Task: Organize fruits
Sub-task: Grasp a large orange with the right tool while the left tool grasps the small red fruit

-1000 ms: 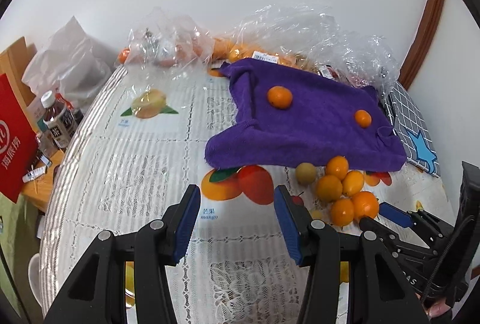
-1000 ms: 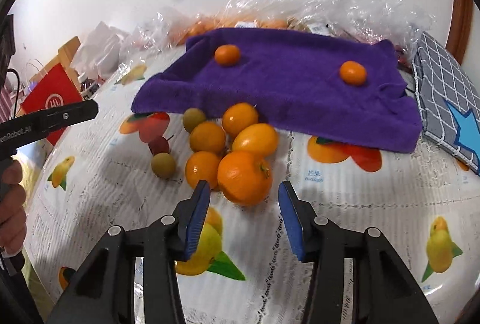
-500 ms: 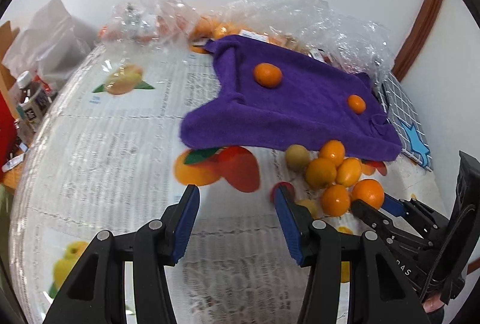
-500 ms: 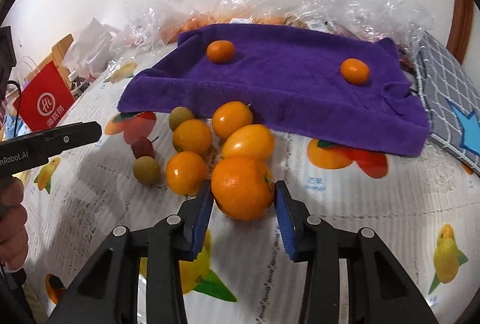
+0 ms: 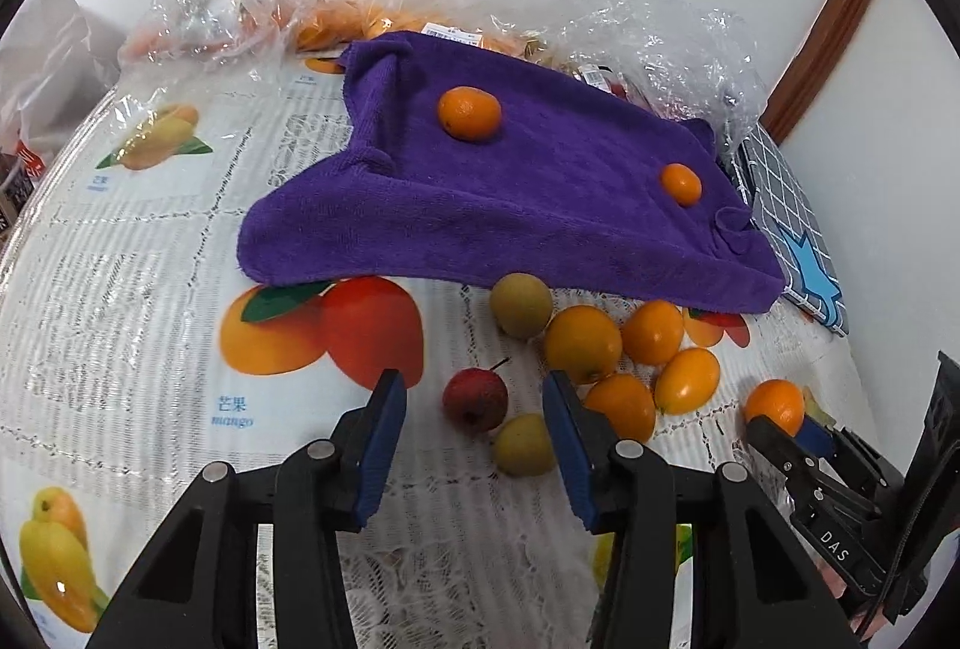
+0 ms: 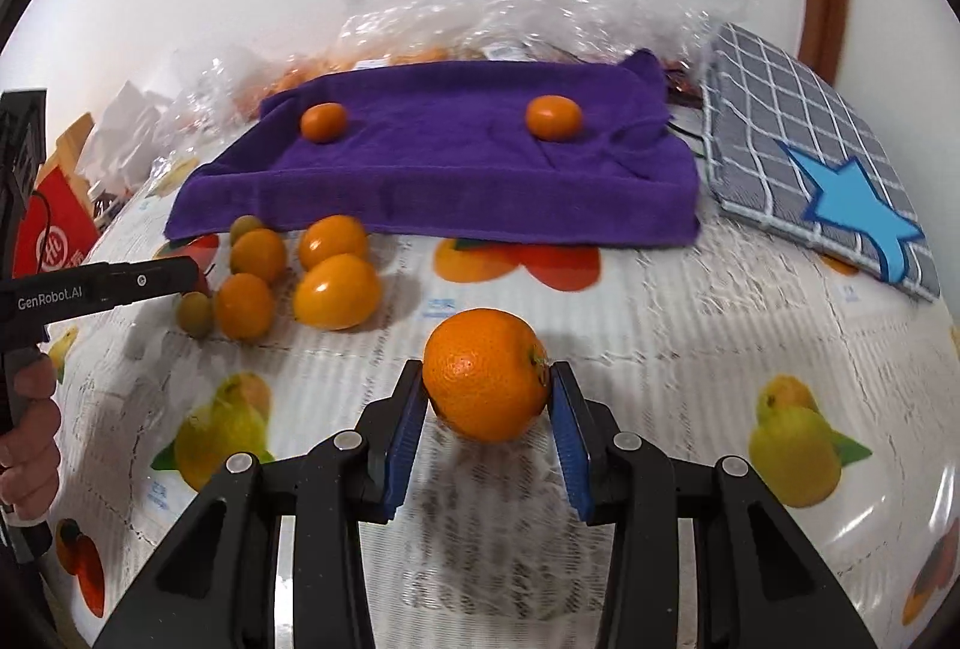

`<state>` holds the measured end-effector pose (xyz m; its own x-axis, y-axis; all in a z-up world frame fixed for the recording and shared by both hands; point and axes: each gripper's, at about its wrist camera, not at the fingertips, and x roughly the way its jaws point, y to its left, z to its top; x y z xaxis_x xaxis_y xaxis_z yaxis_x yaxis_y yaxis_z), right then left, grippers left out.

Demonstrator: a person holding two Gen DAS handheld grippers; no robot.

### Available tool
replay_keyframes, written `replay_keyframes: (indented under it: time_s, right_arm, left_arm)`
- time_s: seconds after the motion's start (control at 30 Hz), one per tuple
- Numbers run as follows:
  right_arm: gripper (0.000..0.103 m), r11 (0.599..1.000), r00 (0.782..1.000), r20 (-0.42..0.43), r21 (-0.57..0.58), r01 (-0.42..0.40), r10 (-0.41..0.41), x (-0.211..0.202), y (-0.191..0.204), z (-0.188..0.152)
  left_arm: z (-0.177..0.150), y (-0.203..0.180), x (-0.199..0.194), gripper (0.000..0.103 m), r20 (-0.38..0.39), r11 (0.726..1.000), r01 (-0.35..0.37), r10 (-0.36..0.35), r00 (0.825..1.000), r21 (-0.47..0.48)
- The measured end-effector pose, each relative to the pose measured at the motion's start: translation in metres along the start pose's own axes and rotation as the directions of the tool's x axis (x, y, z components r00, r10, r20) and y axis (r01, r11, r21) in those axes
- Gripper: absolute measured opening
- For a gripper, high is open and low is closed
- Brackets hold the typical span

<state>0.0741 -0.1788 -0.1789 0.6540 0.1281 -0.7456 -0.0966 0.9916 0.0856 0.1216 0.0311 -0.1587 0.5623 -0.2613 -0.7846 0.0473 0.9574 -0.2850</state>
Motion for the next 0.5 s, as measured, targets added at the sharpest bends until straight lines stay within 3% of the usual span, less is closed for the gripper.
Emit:
replay_keyframes:
  time_s: [0.13, 0.3, 0.5]
  right_arm:
    - [0.041, 0.999, 1.0, 0.002, 0.039, -0.01, 0.01, 0.0, -0.007, 0.0]
    - [0.041, 0.998, 1.0, 0.001, 0.058, -0.013, 0.013, 0.001, -0.009, -0.001]
    - [0.041, 0.995, 0.999, -0.015, 0.091, -0.032, 0.033, 0.004, -0.015, -0.001]
  left_arm:
    - [0.0, 0.001, 0.004, 0.037, 0.002, 1.0, 0.009, -0.009, 1.0, -0.019]
    - [0.0, 0.003, 0.008, 0.023, 0.006, 0.999, 0.026, -0.026, 1.0, -0.022]
    - [-0.004, 0.007, 0.009, 0.023, 0.047, 0.997, 0.064, -0.063, 0.997, -0.036]
